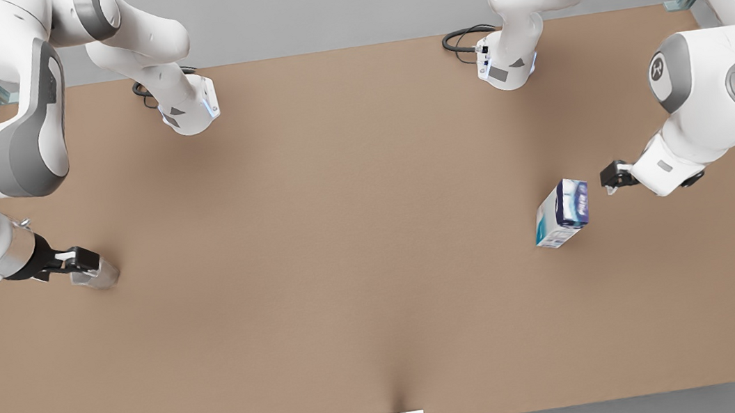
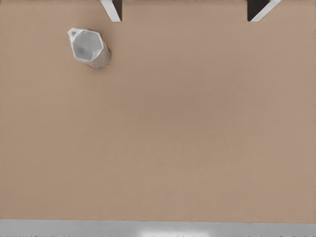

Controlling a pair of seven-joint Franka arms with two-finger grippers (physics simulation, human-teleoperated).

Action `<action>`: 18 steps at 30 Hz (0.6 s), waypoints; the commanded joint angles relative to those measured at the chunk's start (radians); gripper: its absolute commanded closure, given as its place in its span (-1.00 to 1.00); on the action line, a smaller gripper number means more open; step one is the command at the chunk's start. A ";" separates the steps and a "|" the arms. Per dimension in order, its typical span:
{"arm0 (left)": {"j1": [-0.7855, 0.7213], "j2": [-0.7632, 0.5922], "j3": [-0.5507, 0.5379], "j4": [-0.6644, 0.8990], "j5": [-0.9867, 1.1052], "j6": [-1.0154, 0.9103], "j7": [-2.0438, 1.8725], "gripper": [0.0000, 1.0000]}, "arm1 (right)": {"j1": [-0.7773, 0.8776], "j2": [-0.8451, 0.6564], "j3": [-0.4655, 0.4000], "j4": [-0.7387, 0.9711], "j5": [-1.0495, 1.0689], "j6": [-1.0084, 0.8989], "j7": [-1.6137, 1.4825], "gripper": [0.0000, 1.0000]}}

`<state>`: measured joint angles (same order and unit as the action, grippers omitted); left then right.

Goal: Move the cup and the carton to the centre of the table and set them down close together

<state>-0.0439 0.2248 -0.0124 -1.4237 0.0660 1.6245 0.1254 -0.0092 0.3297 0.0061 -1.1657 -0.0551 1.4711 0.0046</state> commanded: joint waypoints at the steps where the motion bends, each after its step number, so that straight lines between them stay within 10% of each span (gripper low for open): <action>1: -0.001 0.001 -0.001 0.000 0.017 0.000 -0.001 -1.00 | 0.000 0.002 0.000 0.000 0.000 0.000 0.000 -1.00; 18: -0.002 0.002 -0.004 -0.008 0.014 -0.006 -0.003 -1.00 | -0.176 0.084 -0.009 -0.356 -0.032 0.373 -0.133 -1.00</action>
<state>-0.0453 0.2283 -0.0169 -1.4312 0.0799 1.6196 0.1227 -0.1874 0.4088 -0.0018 -1.5436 -0.0866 1.8590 -0.1379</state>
